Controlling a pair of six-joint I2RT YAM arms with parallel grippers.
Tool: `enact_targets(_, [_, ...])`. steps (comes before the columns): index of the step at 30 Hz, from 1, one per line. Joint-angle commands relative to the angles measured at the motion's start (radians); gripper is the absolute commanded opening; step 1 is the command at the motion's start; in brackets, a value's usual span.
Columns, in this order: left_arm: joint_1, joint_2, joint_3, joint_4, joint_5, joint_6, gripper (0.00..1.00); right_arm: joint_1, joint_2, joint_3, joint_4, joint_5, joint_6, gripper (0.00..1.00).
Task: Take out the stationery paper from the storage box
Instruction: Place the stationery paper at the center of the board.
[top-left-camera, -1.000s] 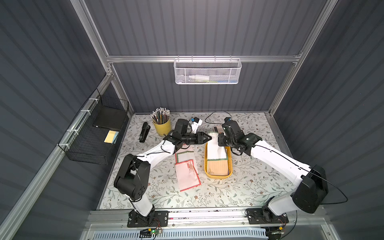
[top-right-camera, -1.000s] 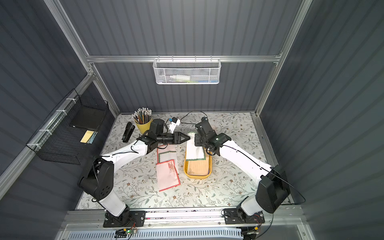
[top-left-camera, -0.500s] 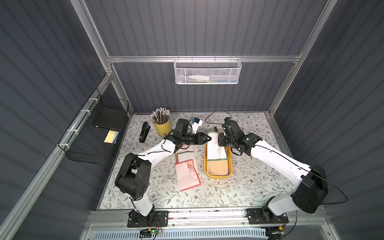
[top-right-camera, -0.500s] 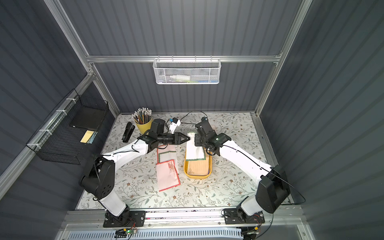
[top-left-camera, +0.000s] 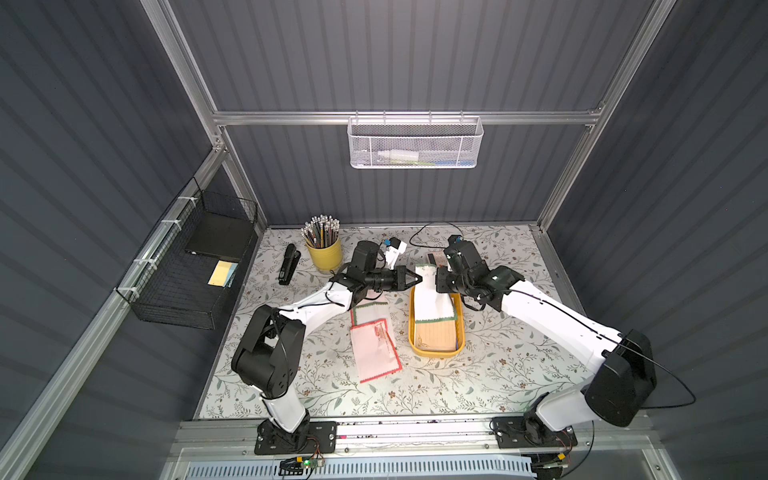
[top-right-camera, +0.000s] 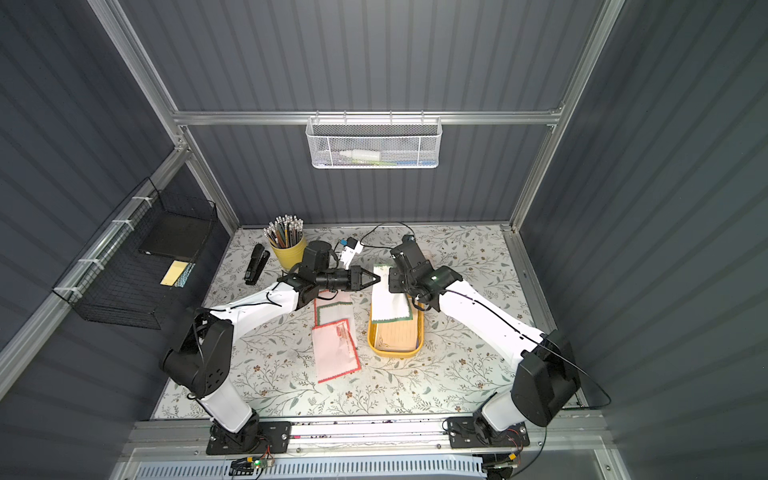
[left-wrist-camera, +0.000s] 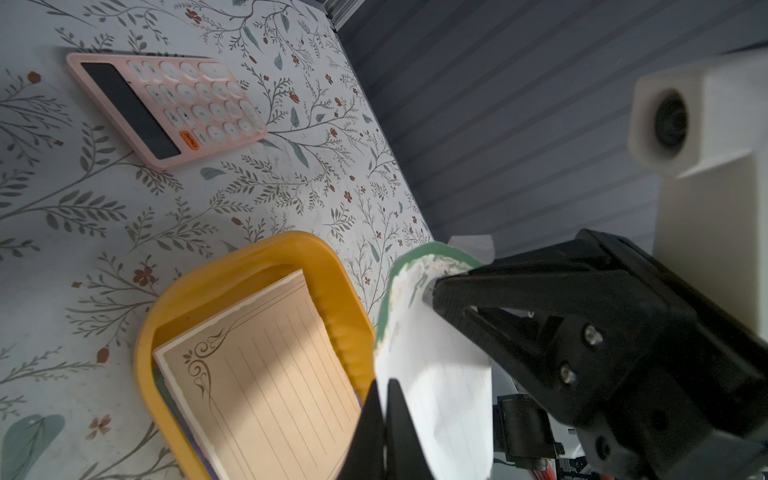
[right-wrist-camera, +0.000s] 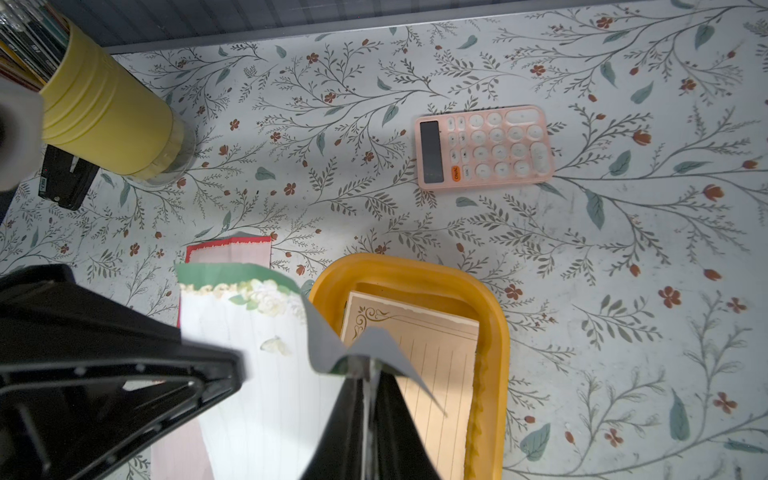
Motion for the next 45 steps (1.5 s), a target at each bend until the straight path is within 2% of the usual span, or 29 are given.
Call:
enact_targets(1, [-0.007, 0.013, -0.005, 0.025, 0.017, 0.000, 0.00, 0.002, 0.006, 0.002, -0.014, -0.009, 0.002, 0.13])
enact_targets(5, [-0.007, 0.000, -0.001, -0.005, 0.003, 0.012, 0.00, 0.002, 0.007, -0.003, -0.015, -0.005, 0.002, 0.13])
enact_targets(8, [-0.007, -0.020, 0.015, -0.056, -0.017, 0.036, 0.00, 0.002, 0.007, -0.004, -0.022, 0.012, 0.005, 0.18])
enact_targets(13, [-0.005, -0.066, 0.032, -0.135, -0.056, 0.080, 0.00, 0.001, 0.007, -0.007, -0.023, 0.022, 0.009, 0.29])
enact_targets(16, [-0.005, -0.082, 0.035, -0.165, -0.066, 0.089, 0.00, 0.002, 0.007, -0.009, -0.022, 0.031, 0.015, 0.41])
enact_targets(19, [-0.004, -0.110, 0.022, -0.187, -0.079, 0.090, 0.00, 0.002, 0.005, -0.012, -0.026, 0.040, 0.018, 0.47])
enact_targets(26, [0.011, -0.262, 0.012, -0.357, -0.114, 0.132, 0.00, 0.001, -0.002, -0.035, -0.032, 0.061, 0.019, 0.49])
enact_targets(29, [0.025, -0.356, -0.014, -0.424, -0.124, 0.109, 0.00, 0.002, 0.007, -0.047, -0.028, 0.065, 0.016, 0.49])
enact_targets(33, [0.038, -0.455, -0.055, -0.582, -0.195, 0.100, 0.00, 0.002, 0.047, -0.044, -0.035, 0.048, 0.011, 0.49])
enact_targets(40, [0.042, -0.609, -0.203, -0.743, -0.291, -0.032, 0.00, 0.002, 0.148, 0.014, -0.092, 0.033, 0.038, 0.49])
enact_targets(45, [0.042, -0.672, -0.261, -0.842, -0.346, -0.103, 0.00, 0.001, 0.165, 0.026, -0.095, 0.021, 0.037, 0.50])
